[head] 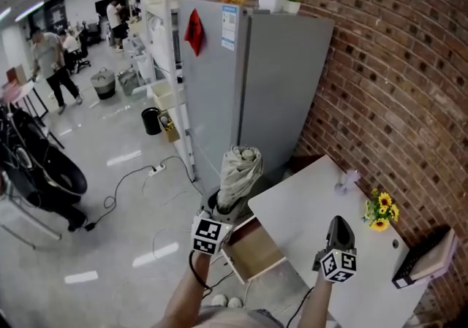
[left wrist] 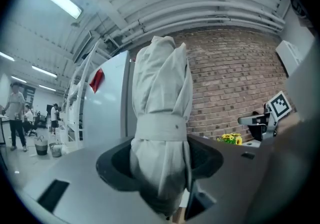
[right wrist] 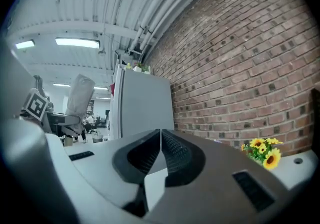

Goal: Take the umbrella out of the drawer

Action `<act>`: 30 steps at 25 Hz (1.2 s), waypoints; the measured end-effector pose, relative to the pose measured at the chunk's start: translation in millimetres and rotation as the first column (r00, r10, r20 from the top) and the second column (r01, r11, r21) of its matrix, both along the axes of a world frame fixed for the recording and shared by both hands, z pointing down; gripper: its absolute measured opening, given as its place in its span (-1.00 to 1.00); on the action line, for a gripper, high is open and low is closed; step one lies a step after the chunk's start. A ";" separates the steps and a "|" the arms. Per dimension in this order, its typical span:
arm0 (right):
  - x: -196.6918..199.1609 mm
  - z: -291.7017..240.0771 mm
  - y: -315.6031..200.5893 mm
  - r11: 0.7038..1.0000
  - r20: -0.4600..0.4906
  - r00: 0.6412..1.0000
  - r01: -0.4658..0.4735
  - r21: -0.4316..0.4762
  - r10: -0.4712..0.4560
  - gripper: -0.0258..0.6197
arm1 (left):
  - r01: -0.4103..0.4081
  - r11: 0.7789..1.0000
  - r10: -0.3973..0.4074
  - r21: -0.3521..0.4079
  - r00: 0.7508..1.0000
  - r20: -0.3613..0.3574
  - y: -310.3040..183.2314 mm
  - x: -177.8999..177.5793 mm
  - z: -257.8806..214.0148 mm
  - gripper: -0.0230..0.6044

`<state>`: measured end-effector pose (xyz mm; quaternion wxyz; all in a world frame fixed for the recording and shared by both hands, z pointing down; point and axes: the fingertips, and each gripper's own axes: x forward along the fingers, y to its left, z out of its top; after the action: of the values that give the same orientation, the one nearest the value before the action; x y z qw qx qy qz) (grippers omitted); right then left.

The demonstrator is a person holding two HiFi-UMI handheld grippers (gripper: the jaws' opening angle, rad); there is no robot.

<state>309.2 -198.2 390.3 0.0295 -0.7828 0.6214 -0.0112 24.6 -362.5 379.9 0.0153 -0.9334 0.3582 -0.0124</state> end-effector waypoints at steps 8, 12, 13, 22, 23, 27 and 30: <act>1.3 -7.3 2.9 1.000 -0.036 0.999 -0.004 0.007 0.004 -0.86 | 0.077 0.997 -0.075 0.025 0.995 -0.068 -4.7 -19.3 -19.2 -0.11; 2.1 -6.1 7.3 1.000 -0.042 0.999 -0.012 0.013 0.013 -0.86 | 0.079 0.997 -0.077 0.026 0.995 -0.070 -3.9 -19.8 -17.7 -0.11; 3.4 -6.8 7.9 1.000 -0.042 0.999 -0.016 0.015 0.017 -0.86 | 0.078 0.997 -0.076 0.027 0.995 -0.067 -3.6 -19.1 -17.1 -0.11; 1.7 -2.5 8.8 0.999 -0.093 0.996 -0.011 -0.043 0.007 -0.87 | 0.057 0.998 -0.056 0.010 0.998 -0.040 5.8 -14.8 -6.2 -0.11; 1.1 -1.4 9.2 0.999 -0.096 0.995 -0.010 -0.048 0.005 -0.87 | 0.057 0.998 -0.056 0.008 0.998 -0.041 6.7 -14.8 -5.3 -0.11; 1.0 0.5 9.9 0.999 -0.099 0.995 -0.007 -0.054 0.002 -0.87 | 0.062 0.998 -0.062 0.003 0.997 -0.040 8.0 -16.4 -2.4 -0.11; 4.1 0.3 11.1 0.998 -0.100 0.995 -0.012 -0.055 0.006 -0.87 | 0.066 0.998 -0.066 0.002 0.997 -0.045 8.8 -17.5 -3.1 -0.11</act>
<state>313.4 -187.0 390.6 -0.0234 -0.7858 0.6180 0.0109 7.1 -353.8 376.8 0.0085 -0.9210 0.3893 0.0086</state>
